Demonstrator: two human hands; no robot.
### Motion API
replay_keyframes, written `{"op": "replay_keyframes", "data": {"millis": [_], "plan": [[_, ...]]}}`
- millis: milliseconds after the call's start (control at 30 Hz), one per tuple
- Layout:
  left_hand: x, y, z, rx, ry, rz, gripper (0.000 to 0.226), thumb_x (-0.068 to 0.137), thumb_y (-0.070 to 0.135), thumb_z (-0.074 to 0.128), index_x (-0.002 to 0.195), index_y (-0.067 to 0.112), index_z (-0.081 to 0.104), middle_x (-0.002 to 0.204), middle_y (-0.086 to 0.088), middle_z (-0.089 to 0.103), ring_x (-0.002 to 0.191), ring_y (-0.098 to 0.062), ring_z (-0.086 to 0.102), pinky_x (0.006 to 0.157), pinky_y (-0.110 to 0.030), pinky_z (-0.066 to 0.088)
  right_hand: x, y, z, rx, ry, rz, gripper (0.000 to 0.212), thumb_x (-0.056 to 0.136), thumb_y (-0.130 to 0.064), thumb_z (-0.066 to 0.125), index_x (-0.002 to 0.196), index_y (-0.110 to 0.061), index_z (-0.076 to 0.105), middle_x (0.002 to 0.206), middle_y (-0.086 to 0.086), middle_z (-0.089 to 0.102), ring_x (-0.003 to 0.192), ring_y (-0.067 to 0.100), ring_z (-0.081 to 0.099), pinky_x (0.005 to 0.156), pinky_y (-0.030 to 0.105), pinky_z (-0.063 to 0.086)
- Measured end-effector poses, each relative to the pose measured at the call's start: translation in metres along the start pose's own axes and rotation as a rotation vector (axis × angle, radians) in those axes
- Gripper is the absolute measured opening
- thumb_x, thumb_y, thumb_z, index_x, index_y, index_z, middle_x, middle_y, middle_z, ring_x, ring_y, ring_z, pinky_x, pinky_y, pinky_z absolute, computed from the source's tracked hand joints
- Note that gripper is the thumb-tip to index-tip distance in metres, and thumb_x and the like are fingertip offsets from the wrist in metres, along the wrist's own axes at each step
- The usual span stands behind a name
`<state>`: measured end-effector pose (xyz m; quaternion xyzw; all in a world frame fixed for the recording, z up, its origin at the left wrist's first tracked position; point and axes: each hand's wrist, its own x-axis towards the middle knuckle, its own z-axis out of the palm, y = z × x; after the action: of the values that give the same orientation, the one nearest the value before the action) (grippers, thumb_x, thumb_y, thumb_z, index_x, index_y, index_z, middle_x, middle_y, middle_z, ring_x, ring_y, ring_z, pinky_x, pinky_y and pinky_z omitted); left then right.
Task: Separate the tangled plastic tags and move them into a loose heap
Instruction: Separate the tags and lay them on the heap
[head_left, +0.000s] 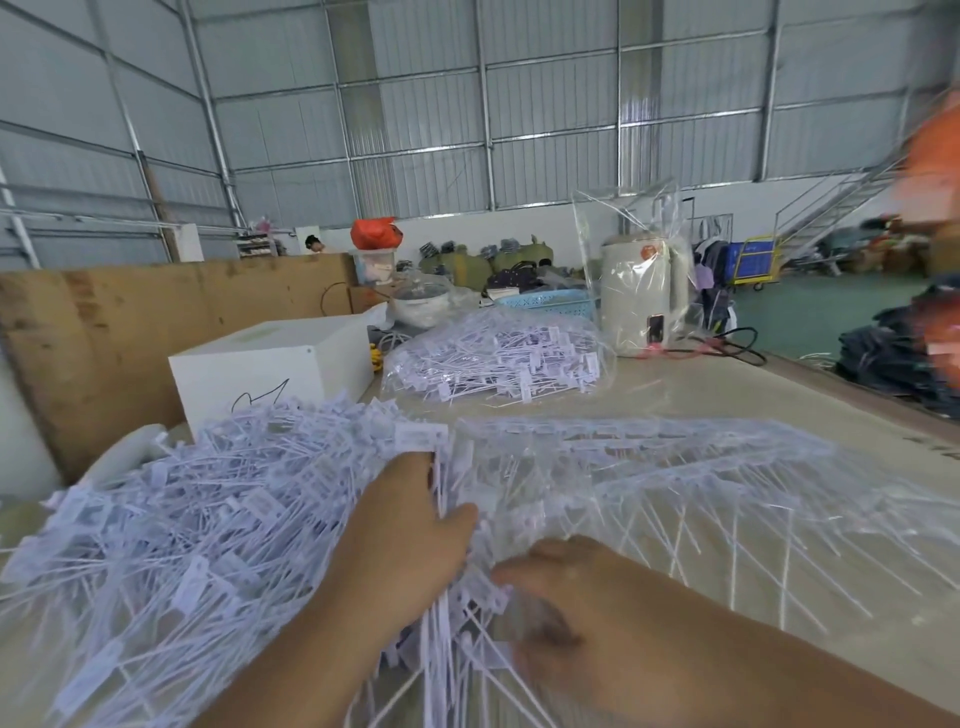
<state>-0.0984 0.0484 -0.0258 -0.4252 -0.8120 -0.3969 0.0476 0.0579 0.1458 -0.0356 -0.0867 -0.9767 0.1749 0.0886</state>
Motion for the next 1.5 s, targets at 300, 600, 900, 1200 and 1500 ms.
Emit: {"op": "replay_keyframes", "data": {"millis": [300, 600, 900, 1200, 1500], "plan": [[-0.004, 0.003, 0.014, 0.343, 0.014, 0.161, 0.084, 0.082, 0.072, 0.039, 0.149, 0.035, 0.005, 0.145, 0.016, 0.009, 0.133, -0.014, 0.021, 0.107, -0.034, 0.033, -0.004, 0.006, -0.011, -0.038, -0.048, 0.132, 0.025, 0.091, -0.043, 0.053, 0.098, -0.022, 0.065, 0.093, -0.005, 0.062, 0.086, 0.014, 0.062, 0.078, 0.035, 0.053], [-0.01, -0.004, 0.027, 0.629, -0.34, 0.246, 0.063, 0.091, 0.053, 0.039, 0.149, 0.043, 0.015, 0.163, 0.008, -0.01, 0.149, -0.022, -0.011, 0.118, -0.047, -0.003, 0.0, 0.008, -0.008, -0.065, 0.045, 0.07, 0.015, 0.09, -0.032, 0.055, 0.101, -0.028, 0.063, 0.075, -0.012, 0.049, 0.074, 0.006, 0.054, 0.065, 0.021, 0.042], [0.014, -0.022, 0.036, 0.647, -0.155, 0.203, 0.068, 0.097, 0.037, 0.045, 0.152, 0.039, 0.004, 0.16, 0.005, -0.023, 0.148, -0.028, -0.014, 0.119, -0.047, -0.003, -0.003, -0.006, 0.0, 0.06, 0.075, -0.106, 0.019, 0.09, -0.022, 0.054, 0.102, -0.033, 0.064, 0.058, -0.02, 0.044, 0.057, -0.007, 0.044, 0.059, 0.012, 0.031], [0.019, -0.024, 0.034, 0.658, -0.054, 0.282, 0.036, 0.097, 0.041, 0.042, 0.129, 0.033, 0.058, 0.162, 0.002, 0.009, 0.148, -0.023, -0.005, 0.118, -0.044, -0.005, -0.001, -0.012, -0.001, 0.178, 0.2, -0.177, 0.014, 0.091, -0.02, 0.059, 0.095, -0.027, 0.071, 0.066, -0.025, 0.049, 0.065, -0.008, 0.05, 0.063, 0.008, 0.034], [0.037, -0.022, 0.032, 0.902, -0.043, 0.392, 0.029, 0.091, 0.026, 0.059, 0.119, 0.022, 0.063, 0.157, -0.013, 0.023, 0.146, -0.032, 0.013, 0.117, -0.046, 0.005, 0.0, -0.012, 0.001, 0.339, 0.475, -0.052, 0.021, 0.085, -0.013, 0.066, 0.085, -0.034, 0.065, 0.064, -0.022, 0.056, 0.059, 0.002, 0.054, 0.056, 0.011, 0.038]]}}
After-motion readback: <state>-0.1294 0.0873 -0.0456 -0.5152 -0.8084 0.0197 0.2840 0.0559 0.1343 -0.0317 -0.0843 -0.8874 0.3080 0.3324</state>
